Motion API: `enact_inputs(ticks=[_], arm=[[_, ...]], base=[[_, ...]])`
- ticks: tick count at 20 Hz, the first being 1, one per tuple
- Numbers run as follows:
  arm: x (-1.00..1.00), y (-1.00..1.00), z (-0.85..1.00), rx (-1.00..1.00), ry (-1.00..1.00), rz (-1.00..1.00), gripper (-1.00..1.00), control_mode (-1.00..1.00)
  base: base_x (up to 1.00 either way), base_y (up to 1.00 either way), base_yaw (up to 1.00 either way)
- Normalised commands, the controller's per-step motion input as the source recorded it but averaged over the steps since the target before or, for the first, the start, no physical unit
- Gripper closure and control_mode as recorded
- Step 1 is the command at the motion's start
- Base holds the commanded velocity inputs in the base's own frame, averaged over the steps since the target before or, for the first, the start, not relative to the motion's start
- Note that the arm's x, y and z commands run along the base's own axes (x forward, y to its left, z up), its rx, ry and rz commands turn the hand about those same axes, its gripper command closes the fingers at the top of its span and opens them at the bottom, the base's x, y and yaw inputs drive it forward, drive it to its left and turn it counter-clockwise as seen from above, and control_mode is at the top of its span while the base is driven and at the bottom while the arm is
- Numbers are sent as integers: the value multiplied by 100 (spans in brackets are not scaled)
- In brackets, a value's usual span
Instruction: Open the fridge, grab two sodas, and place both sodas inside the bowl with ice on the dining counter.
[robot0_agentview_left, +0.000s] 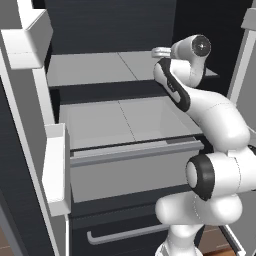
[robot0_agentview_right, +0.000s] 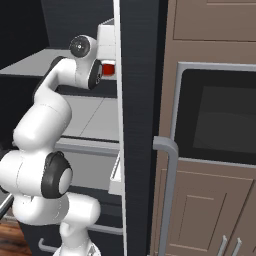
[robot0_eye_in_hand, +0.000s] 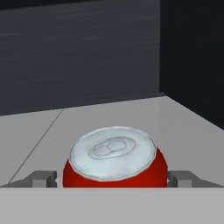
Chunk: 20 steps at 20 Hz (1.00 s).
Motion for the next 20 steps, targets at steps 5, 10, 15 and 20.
enact_inputs(ticks=[5,10,15,20], arm=[[12,-3,-16,0,0,0,100,-100],[7,-2,-3,0,0,0,100,-100],[0,0,0,0,0,0,100,-100],[0,-7,0,1,0,0,100,-100]], base=[[0,0,0],[0,0,0],[0,0,0],[0,0,0]])
